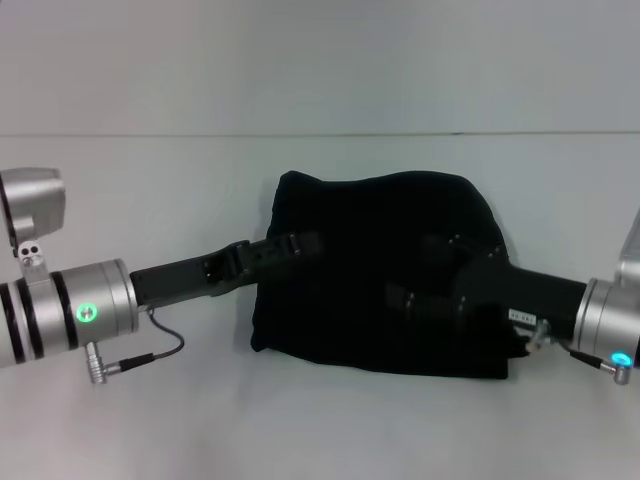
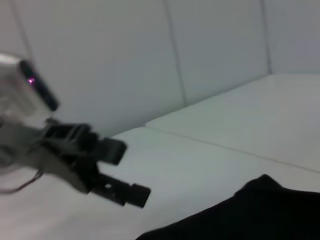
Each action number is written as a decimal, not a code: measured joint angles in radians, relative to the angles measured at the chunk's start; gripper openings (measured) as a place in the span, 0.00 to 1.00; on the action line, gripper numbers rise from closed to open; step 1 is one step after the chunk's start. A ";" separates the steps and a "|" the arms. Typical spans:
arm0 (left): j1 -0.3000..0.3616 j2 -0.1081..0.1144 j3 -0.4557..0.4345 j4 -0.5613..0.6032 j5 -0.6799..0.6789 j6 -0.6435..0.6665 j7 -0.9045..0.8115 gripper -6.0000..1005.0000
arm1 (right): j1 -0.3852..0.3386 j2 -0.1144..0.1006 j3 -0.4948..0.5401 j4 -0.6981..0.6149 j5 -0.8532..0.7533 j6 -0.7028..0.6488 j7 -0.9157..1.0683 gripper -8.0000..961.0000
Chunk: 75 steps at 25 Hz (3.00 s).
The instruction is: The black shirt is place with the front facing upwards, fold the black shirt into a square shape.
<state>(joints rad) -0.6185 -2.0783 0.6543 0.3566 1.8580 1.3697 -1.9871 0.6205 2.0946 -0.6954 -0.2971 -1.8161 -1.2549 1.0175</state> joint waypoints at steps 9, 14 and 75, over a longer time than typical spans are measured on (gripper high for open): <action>-0.006 -0.001 0.004 -0.011 0.037 -0.015 -0.037 0.92 | -0.016 -0.001 -0.063 -0.003 0.041 0.025 -0.110 0.98; -0.014 -0.009 0.003 -0.012 0.033 -0.043 -0.030 0.92 | 0.042 -0.003 -0.027 -0.064 0.140 0.125 0.070 0.98; -0.015 -0.041 0.004 -0.011 0.081 -0.098 0.001 0.92 | 0.503 0.012 -0.690 -0.077 -0.646 0.796 1.041 0.98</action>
<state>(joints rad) -0.6336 -2.1194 0.6580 0.3451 1.9394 1.2714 -1.9864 1.1239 2.1065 -1.3858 -0.3740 -2.4625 -0.4590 2.0581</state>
